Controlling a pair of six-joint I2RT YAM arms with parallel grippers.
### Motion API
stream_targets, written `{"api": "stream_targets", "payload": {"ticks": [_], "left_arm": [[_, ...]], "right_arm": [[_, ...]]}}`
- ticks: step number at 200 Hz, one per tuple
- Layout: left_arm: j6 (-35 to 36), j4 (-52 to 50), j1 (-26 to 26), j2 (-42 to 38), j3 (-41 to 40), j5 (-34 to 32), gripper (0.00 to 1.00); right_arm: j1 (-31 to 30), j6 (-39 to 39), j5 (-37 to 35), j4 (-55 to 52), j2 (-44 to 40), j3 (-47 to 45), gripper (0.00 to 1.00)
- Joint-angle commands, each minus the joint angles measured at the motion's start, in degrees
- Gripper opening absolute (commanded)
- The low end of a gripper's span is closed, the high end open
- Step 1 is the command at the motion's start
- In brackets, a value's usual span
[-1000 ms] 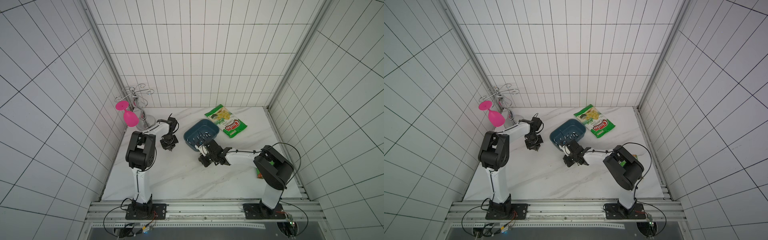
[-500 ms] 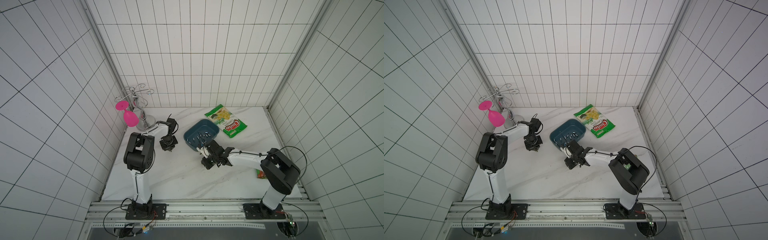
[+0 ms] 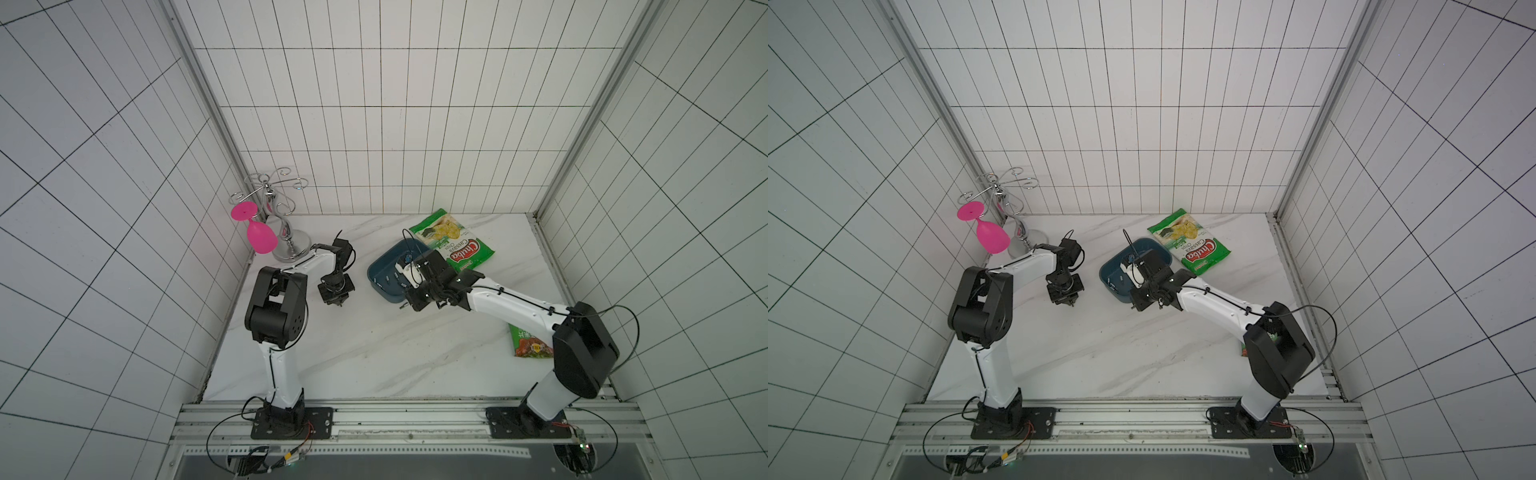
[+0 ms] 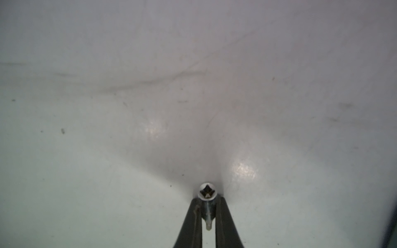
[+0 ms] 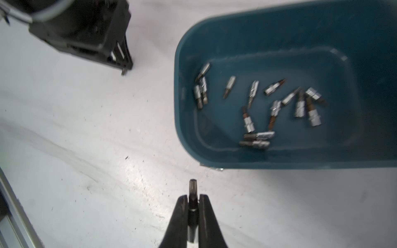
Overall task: Put the bit on the desktop into the storage box
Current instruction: Place the screwdriver bit in the storage box.
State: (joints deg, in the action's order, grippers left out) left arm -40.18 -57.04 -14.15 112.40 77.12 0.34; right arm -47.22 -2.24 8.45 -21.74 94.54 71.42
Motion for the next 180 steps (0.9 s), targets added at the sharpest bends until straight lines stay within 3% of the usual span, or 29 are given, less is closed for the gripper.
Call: {"api": "stream_targets", "payload": {"ticks": [1,47,80,135,180], "left_arm": [[-0.5,-1.4,-0.3,-2.5,-0.3,0.4,0.00],[-0.4,-2.6,-0.3,-4.0,0.7,0.2,0.00],[-0.3,-3.7,-0.6,-6.1,1.2,0.2,0.00],[-0.7,-7.2,-2.6,-8.6,8.0,1.0,0.00],[-1.2,-10.5,-5.9,-5.0,19.0,1.7,0.00]], "right_arm": [[2.6,3.6,-0.3,-4.4,4.8,7.7,0.00],[7.6,4.5,3.3,-9.6,20.8,24.8,0.00],[9.7,5.5,3.6,-12.3,28.0,32.3,0.00],[11.0,7.2,2.6,-13.8,32.0,34.8,0.00],[11.2,6.0,3.0,-13.2,29.8,33.9,0.00]]}}
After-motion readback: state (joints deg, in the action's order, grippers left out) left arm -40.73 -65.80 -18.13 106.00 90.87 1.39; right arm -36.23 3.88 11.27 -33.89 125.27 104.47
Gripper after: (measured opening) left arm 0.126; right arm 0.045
